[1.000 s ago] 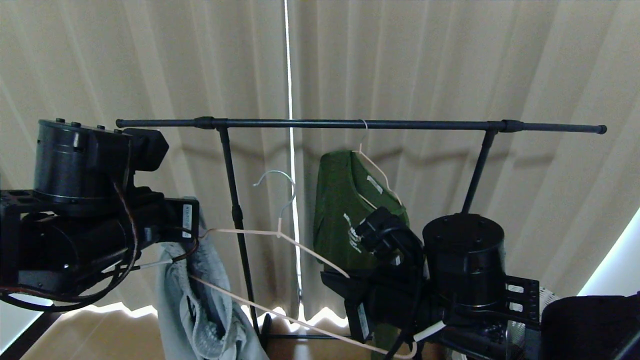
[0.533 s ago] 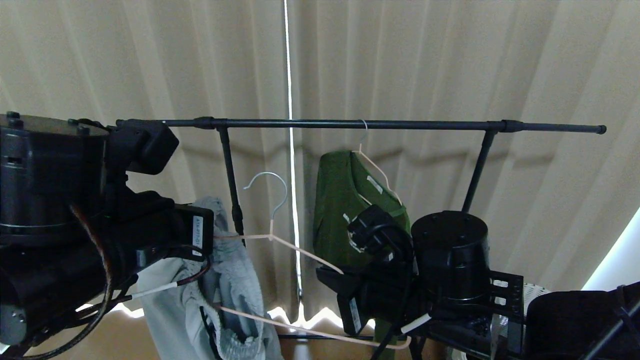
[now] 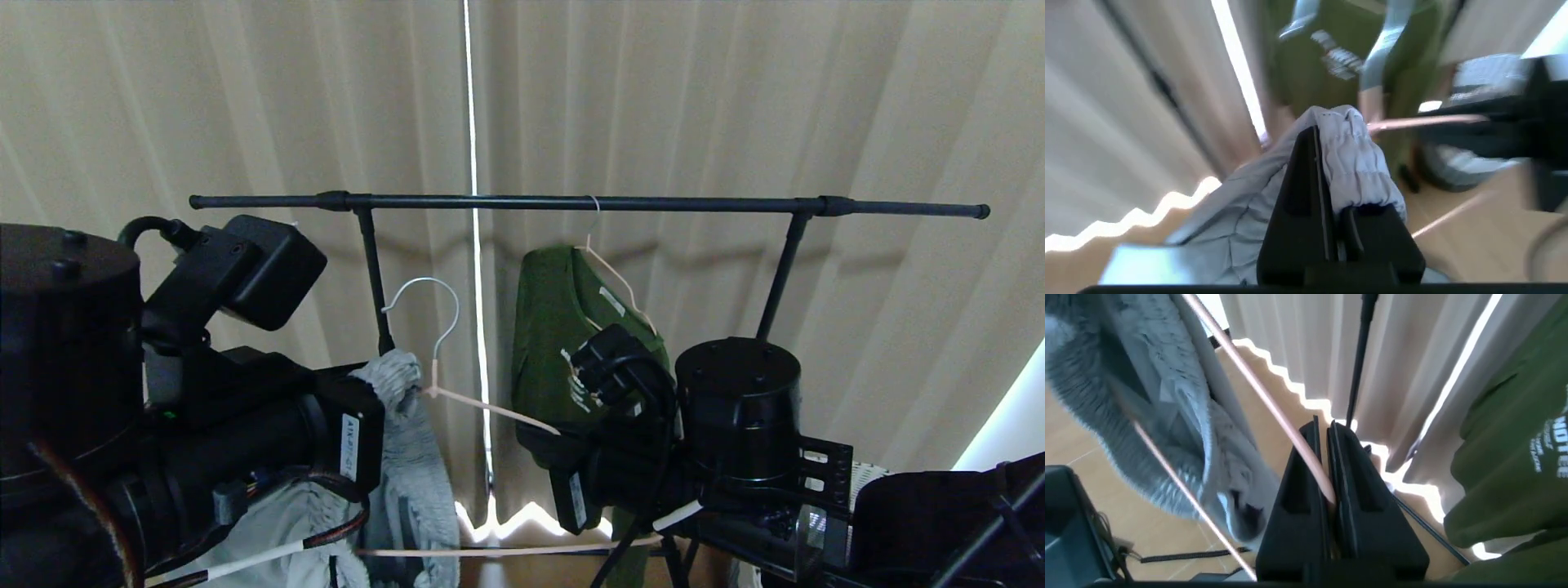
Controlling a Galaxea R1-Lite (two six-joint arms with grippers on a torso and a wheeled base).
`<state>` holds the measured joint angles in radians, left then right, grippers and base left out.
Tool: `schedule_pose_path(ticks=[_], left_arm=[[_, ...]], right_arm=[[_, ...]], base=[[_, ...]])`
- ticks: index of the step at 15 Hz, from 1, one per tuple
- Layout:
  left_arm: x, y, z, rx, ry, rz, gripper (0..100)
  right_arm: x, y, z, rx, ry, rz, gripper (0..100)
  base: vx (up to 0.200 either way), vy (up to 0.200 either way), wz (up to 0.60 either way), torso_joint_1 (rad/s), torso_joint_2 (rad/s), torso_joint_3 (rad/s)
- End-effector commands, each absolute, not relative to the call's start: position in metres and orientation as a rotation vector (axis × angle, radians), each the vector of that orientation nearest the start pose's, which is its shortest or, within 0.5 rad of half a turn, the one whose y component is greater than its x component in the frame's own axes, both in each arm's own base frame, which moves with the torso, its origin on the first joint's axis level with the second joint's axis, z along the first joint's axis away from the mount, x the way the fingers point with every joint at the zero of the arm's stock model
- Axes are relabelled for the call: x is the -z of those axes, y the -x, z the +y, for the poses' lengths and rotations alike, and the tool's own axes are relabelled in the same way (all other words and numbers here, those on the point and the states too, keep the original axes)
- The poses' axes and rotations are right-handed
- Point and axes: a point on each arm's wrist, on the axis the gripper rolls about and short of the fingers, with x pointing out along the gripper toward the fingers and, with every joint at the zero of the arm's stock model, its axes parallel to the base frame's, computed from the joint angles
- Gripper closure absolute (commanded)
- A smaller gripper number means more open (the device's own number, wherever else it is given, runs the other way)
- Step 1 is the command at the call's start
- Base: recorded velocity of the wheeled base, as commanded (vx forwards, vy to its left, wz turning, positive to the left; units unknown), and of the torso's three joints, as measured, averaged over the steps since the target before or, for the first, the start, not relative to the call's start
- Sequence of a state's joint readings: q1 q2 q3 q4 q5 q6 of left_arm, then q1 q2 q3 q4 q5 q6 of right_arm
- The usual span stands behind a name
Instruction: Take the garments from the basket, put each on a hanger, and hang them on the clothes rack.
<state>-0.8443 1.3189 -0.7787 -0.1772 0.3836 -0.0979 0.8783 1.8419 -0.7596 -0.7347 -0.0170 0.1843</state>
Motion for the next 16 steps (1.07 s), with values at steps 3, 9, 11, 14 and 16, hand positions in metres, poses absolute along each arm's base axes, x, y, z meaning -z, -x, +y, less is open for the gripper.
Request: schedule_pose_path(ticks=[3,9,11,14,16], left_arm=[[-0.239,-0.146,-0.154,0.459,-0.089,0.234,100],[-0.228,-0.143,-0.15,0.472,-0.172,0.173,100],[-0.225,-0.136,-0.141,0.507,-0.213,0.148,100],[-0.215,-0.129,-0.134,0.635,-0.243,0.161,100],[-0.214,-0.13,-0.135,0.647,-0.244,0.166,100]], right_arm=[[-0.136,-0.207,0.25,-0.819,-0.019,0.397,100],[-0.141,-0.212,0.243,-0.769,-0.027,0.373,100],[-0.153,-0.217,0.232,-0.735,-0.049,0.335,100],[-0.166,-0.217,0.224,-0.722,-0.076,0.285,100],[-0.172,-0.215,0.222,-0.726,-0.092,0.252,100]], base=[[0.0,0.0,0.0,0.0,0.0,0.0],[0.0,0.0,0.0,0.0,0.0,0.0],[0.0,0.0,0.0,0.0,0.0,0.0],[0.0,0.0,0.0,0.0,0.0,0.0],[0.0,0.0,0.0,0.0,0.0,0.0]])
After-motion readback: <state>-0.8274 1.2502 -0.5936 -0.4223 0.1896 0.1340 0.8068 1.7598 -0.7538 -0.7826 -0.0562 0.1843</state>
